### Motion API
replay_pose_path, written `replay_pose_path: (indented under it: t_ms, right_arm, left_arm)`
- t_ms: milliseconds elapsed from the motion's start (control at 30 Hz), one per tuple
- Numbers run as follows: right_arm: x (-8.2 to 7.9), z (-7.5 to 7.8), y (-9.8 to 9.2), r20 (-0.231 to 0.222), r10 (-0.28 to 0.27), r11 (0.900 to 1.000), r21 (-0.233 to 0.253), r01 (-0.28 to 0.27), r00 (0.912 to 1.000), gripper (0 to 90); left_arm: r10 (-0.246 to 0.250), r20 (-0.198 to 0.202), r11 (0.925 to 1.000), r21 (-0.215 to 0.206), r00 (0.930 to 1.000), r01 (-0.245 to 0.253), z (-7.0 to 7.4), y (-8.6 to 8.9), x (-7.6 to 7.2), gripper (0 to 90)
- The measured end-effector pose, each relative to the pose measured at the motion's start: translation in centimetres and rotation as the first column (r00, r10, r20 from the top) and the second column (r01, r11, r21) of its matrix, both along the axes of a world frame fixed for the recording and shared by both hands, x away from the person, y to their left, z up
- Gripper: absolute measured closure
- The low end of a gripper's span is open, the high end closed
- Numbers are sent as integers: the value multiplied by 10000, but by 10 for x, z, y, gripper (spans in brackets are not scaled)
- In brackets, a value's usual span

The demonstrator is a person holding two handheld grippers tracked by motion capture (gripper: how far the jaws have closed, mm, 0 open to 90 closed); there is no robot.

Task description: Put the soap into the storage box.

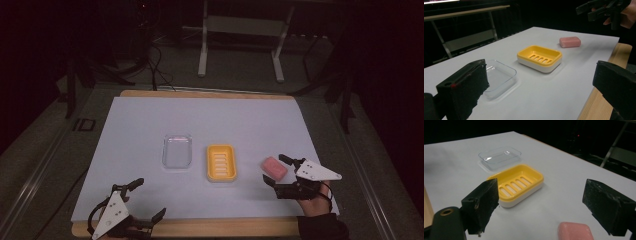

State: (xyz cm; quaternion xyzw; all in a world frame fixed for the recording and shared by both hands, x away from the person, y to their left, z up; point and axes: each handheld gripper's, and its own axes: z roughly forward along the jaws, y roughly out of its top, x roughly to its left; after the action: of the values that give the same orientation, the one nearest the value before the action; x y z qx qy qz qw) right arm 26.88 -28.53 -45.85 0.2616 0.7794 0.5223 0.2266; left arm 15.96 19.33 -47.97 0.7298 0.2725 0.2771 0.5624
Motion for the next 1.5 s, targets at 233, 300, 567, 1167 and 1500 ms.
replay_pose_path:
  t_ms: [233, 300, 567, 1167, 1500]
  right_arm:
    - [5, 0, -2, -427, 123, 9987, -482, -143, 9990, 130]
    - [6, -1, -1, -636, 112, 9980, -616, -151, 9979, 129]
    - [12, -8, -2, -1197, -380, 9897, -1419, 208, 9921, 123]
    - [20, -15, -11, -2171, -1539, 9678, -2296, 1028, 9639, 132]
    - [29, -17, -16, -3389, -3811, 9084, -3105, 2801, 8602, 135]
  left_arm:
    - [18, -62, 9999, 119, 10000, -17, -1, -1, 1, 3]
    - [57, -90, 9999, 161, 9999, -56, -1, -1, 1, 3]
    - [61, -89, 9996, 281, 9999, -59, -1, -2, 1, 3]
    - [131, -144, 9991, 415, 9998, -124, -2, -2, 1, 3]
    - [128, -161, 9989, 450, 9998, -121, -2, -3, 1, 3]
